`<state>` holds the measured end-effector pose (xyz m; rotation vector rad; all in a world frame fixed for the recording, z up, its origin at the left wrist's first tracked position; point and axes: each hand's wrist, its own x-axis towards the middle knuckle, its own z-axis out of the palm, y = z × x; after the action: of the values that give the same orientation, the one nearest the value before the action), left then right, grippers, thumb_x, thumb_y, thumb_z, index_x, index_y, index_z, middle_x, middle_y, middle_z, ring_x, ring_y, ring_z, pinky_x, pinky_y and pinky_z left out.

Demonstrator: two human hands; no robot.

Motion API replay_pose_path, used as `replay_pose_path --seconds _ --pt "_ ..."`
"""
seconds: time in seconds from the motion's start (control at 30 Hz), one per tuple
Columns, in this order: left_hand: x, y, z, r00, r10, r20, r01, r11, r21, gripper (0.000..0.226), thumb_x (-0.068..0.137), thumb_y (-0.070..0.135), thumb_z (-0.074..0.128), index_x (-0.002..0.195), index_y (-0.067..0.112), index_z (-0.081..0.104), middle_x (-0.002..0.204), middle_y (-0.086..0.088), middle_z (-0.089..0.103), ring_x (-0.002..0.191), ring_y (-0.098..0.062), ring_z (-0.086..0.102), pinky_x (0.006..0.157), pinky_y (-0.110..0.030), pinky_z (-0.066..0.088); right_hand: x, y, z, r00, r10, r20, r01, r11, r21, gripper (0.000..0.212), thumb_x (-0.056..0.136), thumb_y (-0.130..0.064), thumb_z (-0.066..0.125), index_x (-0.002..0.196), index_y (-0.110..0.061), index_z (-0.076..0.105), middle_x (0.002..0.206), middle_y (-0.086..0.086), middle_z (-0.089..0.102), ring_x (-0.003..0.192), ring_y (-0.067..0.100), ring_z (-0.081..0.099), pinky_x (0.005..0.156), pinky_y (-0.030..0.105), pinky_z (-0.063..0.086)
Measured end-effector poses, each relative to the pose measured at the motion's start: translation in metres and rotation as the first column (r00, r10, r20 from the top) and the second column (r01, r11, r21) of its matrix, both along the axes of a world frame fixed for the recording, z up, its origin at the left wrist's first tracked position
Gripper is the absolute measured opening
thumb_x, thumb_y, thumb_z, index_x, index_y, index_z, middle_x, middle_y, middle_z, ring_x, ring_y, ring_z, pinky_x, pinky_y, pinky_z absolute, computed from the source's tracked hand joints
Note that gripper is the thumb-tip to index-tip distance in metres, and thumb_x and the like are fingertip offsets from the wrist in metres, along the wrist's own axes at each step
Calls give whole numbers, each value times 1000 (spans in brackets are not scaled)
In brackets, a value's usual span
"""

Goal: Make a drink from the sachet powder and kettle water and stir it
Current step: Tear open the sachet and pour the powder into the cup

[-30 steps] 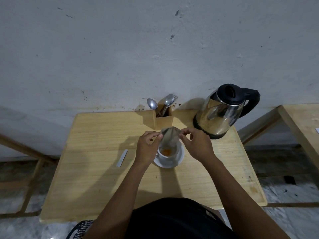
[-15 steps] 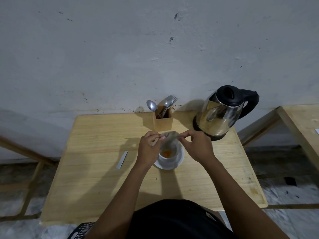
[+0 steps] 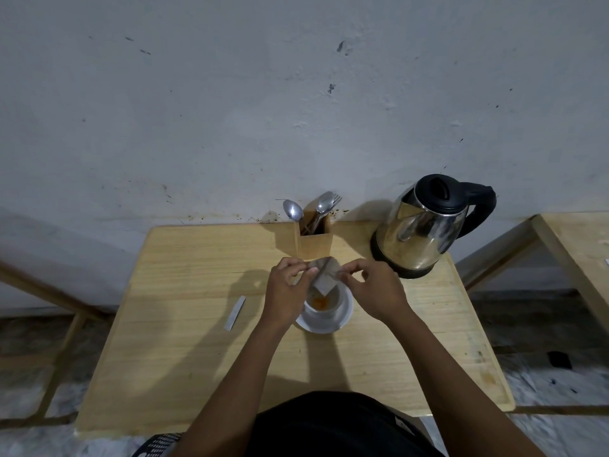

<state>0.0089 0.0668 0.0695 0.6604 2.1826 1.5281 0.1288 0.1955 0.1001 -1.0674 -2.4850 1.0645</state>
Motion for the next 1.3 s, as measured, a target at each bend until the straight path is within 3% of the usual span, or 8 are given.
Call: replay_pose_path --seconds 0.3,0.47,0.63,0.7,0.77,0.87,1.1,1.3 --pt "-2 -6 11 973 83 214 -80 996 -26 27 93 43 52 109 24 63 115 0 58 90 -1 55 65 -11 43 13 -7 -6 987 -50 -154 72 988 136 3 87 -27 70 88 -27 73 71 -24 59 70 -16 51 59 16 32" --pt "-15 -18 23 862 82 501 16 982 -190 61 86 67 44 87 13 72 78 0 68 66 -14 54 61 -29 40 24 -23 -24 958 45 -284 61 933 356 10 82 -16 75 87 -24 72 85 -14 67 70 -2 51 66 34 44" --pt "-16 -25 18 805 -118 582 174 984 -41 28 83 41 67 83 13 72 70 -1 61 60 -14 52 58 -26 37 27 -32 -36 910 261 -323 -62 855 516 12 84 -16 68 93 -19 74 92 -4 67 84 10 60 66 30 42" --pt "-17 -27 18 838 -116 534 166 985 -46 27 84 38 67 82 11 74 67 2 60 56 -10 53 57 -25 39 27 -33 -35 933 219 -287 -102 922 375 23 89 -12 63 106 -27 68 101 -9 61 88 2 58 68 21 45" --pt "-18 -29 16 865 -110 490 169 983 -76 32 85 39 66 83 8 74 68 2 62 55 -7 54 58 -24 41 25 -35 -26 955 64 -291 -77 996 -35 31 95 -13 57 115 -36 56 106 -16 58 89 -1 58 70 14 45" --pt "-17 -34 14 891 -141 432 200 975 -94 54 79 50 67 87 -3 65 75 -6 54 67 -16 47 63 -29 37 13 -32 -19 950 -123 -287 -66 820 -568 19 97 -15 54 111 -24 62 96 -6 68 82 8 64 70 23 48" --pt "-16 -41 12 893 -145 427 180 983 -42 22 88 28 65 84 7 73 57 14 58 47 4 46 47 -8 35 -8 -39 -27 964 102 -246 -193 904 -382 10 93 -15 63 94 -9 70 85 3 73 74 1 66 65 12 48" --pt "-32 -68 -13 914 160 373 -94 977 -190 31 85 26 67 57 17 58 52 4 45 46 -7 35 50 -26 29 -9 -37 -37 981 24 -193 -86 943 -320 13 93 -27 63 104 -27 70 95 -12 72 87 -1 66 73 13 49"
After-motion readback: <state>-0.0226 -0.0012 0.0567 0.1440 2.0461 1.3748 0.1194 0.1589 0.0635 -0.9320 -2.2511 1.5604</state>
